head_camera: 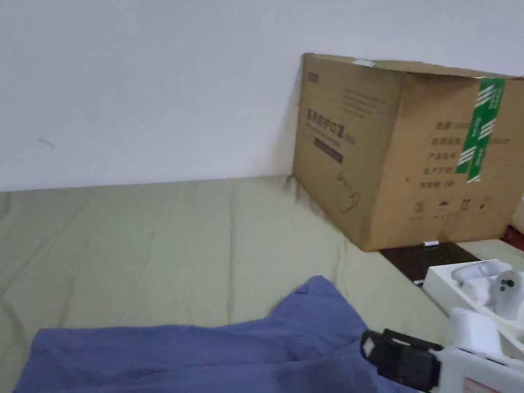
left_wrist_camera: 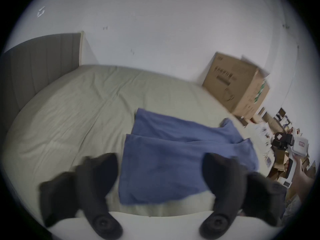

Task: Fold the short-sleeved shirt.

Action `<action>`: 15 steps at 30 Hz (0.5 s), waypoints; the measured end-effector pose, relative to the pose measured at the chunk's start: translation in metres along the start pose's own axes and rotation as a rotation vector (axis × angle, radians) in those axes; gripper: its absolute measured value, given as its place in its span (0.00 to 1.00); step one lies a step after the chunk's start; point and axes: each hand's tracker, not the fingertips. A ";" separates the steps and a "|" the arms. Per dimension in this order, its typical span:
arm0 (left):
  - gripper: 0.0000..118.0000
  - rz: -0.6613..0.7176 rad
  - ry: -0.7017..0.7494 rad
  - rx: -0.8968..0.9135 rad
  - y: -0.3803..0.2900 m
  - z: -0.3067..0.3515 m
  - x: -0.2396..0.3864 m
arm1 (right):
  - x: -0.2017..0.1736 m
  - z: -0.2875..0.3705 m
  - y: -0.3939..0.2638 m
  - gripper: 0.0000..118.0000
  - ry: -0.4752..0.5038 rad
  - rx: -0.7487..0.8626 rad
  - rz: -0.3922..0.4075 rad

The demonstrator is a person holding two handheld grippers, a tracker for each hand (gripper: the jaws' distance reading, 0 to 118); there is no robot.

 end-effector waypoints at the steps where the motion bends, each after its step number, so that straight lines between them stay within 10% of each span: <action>1: 0.25 -0.011 0.006 0.048 -0.006 0.020 0.009 | -0.009 0.018 -0.004 0.16 0.006 0.047 0.009; 2: 0.00 -0.026 0.007 0.097 -0.014 0.039 0.020 | -0.020 0.036 -0.009 0.00 -0.011 0.083 0.022; 6: 0.00 -0.093 0.070 0.126 -0.029 0.071 0.015 | -0.037 0.074 -0.023 0.00 0.080 0.093 -0.039; 13: 0.01 0.086 0.103 -0.348 -0.008 -0.001 -0.043 | -0.058 0.076 -0.028 0.00 0.024 0.012 0.115; 14: 0.06 0.099 0.111 -0.345 -0.012 -0.012 -0.051 | -0.058 0.077 -0.030 0.00 0.035 0.007 0.102; 15: 0.44 0.104 0.144 -0.335 -0.014 -0.023 -0.056 | -0.058 0.078 -0.032 0.00 0.047 -0.004 0.086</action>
